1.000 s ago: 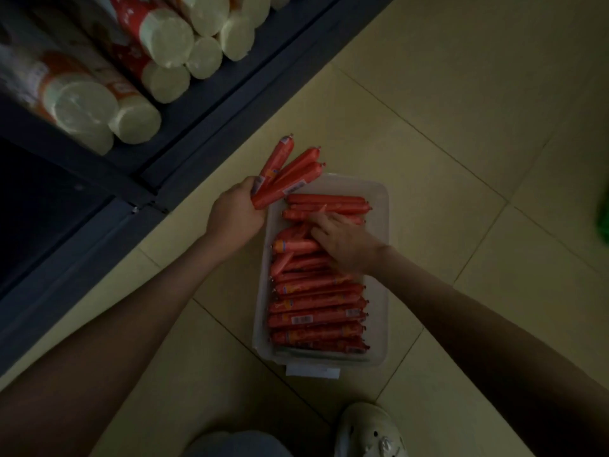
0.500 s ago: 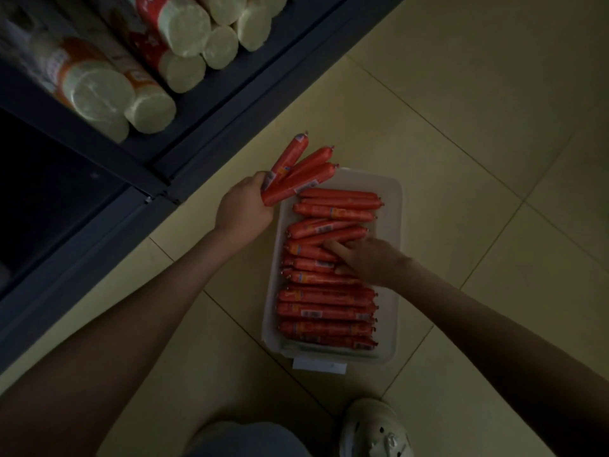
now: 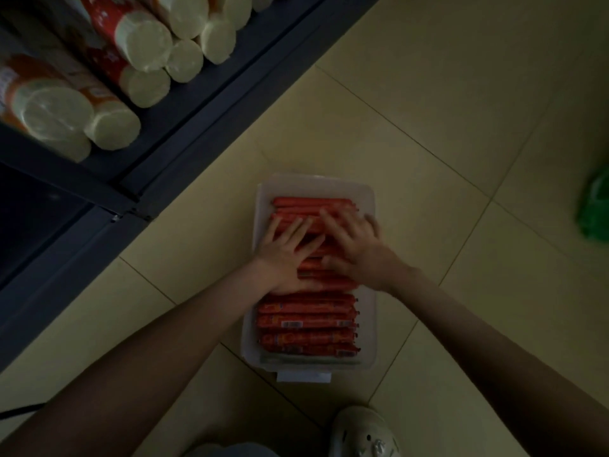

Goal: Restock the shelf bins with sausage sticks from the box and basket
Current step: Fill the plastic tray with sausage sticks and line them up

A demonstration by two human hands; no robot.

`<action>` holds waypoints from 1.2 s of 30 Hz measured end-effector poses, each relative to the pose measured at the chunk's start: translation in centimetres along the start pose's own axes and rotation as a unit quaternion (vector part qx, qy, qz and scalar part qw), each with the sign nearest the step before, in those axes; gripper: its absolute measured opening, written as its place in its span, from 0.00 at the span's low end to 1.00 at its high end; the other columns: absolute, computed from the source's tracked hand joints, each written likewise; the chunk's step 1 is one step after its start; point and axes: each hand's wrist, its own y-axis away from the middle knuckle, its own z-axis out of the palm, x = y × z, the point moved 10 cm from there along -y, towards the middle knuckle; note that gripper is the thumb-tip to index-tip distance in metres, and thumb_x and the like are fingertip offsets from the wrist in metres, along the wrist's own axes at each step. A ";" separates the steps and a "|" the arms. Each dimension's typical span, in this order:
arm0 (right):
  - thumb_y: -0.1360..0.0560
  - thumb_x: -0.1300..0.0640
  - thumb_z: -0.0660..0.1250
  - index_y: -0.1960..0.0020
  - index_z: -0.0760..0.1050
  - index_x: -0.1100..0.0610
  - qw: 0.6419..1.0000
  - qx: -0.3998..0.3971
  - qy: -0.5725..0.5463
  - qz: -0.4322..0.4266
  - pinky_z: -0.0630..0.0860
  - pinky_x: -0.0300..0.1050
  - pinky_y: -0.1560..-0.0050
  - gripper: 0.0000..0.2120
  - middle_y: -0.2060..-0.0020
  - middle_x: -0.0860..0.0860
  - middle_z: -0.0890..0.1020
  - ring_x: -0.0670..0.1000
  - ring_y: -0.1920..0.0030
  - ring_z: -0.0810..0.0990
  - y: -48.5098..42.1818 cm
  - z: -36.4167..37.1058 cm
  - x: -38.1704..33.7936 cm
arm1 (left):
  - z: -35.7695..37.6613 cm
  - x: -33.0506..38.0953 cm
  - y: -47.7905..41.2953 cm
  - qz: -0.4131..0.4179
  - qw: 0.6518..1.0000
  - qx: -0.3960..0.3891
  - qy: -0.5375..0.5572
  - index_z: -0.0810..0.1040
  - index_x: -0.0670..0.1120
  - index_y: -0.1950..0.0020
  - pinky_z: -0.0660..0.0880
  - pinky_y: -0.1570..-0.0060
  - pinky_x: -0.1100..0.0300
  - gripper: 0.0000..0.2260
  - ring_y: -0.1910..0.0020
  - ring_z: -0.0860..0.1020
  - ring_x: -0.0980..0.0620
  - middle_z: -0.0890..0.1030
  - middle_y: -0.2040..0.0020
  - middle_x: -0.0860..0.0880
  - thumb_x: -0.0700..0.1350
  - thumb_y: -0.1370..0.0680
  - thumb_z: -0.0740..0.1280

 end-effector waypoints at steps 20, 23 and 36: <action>0.24 0.40 0.47 0.26 0.61 0.61 0.978 -0.061 0.197 -0.020 0.58 0.62 0.30 0.34 0.30 0.59 0.68 0.58 0.30 0.67 0.7 6.0 -1.0 | -0.4 -0.8 2.7 -0.036 0.992 0.053 -0.107 0.35 0.42 0.24 0.33 0.28 0.46 0.38 0.24 0.39 0.49 0.39 0.22 0.44 0.67 0.22 0.45; 0.22 0.46 0.49 0.27 0.62 0.62 0.981 0.039 0.187 0.013 0.48 0.61 0.28 0.29 0.29 0.59 0.66 0.58 0.28 0.63 0.5 3.2 -0.9 | -1.5 -1.7 2.3 -0.045 0.987 0.068 -0.139 0.38 0.43 0.23 0.32 0.30 0.47 0.34 0.23 0.42 0.48 0.42 0.22 0.44 0.61 0.19 0.47; 0.25 0.47 0.65 0.26 0.48 0.45 0.839 0.128 -0.480 0.221 0.74 0.32 0.48 0.35 0.35 0.37 0.69 0.36 0.40 0.74 7.1 4.6 2.0 | 3.3 -3.3 8.8 -0.128 0.711 0.269 0.637 0.63 0.60 0.34 0.73 0.48 0.65 0.25 0.44 0.73 0.71 0.74 0.41 0.63 0.45 0.25 0.70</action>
